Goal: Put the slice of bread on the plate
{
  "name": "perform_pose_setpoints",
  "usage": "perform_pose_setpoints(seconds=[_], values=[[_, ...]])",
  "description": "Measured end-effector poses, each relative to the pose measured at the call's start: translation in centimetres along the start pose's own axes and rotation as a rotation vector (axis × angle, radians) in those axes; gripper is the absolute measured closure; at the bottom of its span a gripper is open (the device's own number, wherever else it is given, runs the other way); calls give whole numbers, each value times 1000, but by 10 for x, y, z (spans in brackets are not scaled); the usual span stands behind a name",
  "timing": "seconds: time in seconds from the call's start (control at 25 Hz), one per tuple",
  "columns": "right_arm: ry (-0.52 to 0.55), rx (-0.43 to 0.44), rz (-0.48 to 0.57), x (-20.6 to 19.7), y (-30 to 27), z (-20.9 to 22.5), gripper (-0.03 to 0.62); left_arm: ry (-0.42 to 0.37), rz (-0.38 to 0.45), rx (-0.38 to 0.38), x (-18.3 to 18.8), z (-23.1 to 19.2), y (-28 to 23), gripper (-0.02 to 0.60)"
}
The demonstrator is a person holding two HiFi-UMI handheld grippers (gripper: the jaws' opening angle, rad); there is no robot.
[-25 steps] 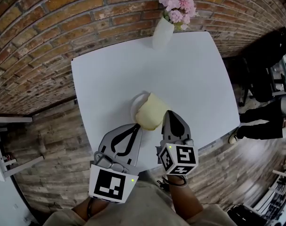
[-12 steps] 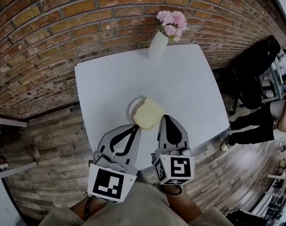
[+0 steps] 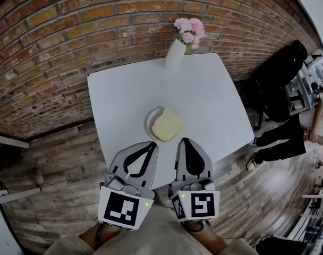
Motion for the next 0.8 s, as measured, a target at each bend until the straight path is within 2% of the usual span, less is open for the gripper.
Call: perform_pose_setpoints(seconds=[0.4, 0.8], values=[[5, 0, 27, 0, 42, -28, 588, -21, 23, -26, -1, 13, 30, 572], [10, -27, 26, 1, 48, -19, 588, -33, 10, -56, 3, 23, 21, 572]])
Point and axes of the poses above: the fingertips, and each gripper's own axes: y backward along the fingers, z to its right, x out of its top, the point moved 9 cm from there along y, backward along the fingers, and after that the axes turned 3 degrees about -x, right-handed, at the moved point
